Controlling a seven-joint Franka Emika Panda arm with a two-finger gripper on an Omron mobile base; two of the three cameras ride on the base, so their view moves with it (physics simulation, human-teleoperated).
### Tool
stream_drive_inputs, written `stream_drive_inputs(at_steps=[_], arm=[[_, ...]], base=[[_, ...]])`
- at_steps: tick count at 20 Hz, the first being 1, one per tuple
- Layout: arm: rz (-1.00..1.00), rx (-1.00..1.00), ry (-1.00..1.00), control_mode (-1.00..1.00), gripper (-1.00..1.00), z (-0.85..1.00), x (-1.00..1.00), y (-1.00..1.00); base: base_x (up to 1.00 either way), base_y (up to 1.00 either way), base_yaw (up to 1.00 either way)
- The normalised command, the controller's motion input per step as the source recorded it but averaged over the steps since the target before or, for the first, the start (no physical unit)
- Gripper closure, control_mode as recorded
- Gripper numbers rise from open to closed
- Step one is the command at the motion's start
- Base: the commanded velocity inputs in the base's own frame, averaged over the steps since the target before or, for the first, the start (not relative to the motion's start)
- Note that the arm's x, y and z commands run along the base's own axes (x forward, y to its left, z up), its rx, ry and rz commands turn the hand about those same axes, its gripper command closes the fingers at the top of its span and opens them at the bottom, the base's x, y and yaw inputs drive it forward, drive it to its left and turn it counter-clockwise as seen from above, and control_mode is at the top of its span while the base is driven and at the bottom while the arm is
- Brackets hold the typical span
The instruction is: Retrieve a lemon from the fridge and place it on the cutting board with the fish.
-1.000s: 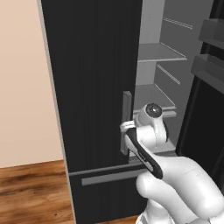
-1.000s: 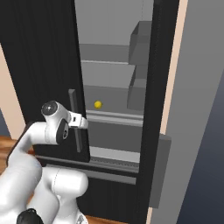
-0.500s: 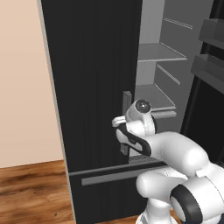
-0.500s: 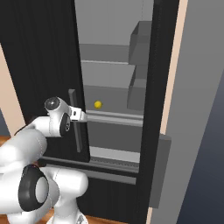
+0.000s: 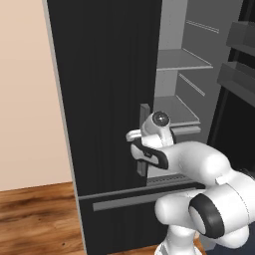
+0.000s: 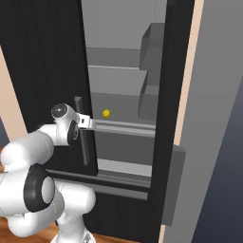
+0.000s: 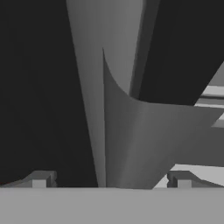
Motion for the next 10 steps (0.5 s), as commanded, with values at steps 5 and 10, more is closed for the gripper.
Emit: stream_drive_inputs(at_steps=[5,10], arm=[[0.00,0.00,-0.08,-1.00,-1.00,-0.08,0.35,0.00],[0.01,0.00,0.00,-1.00,1.00,0.00,0.30,0.01]], base=[[0.00,0.00,0.00],[0.00,0.00,0.00]])
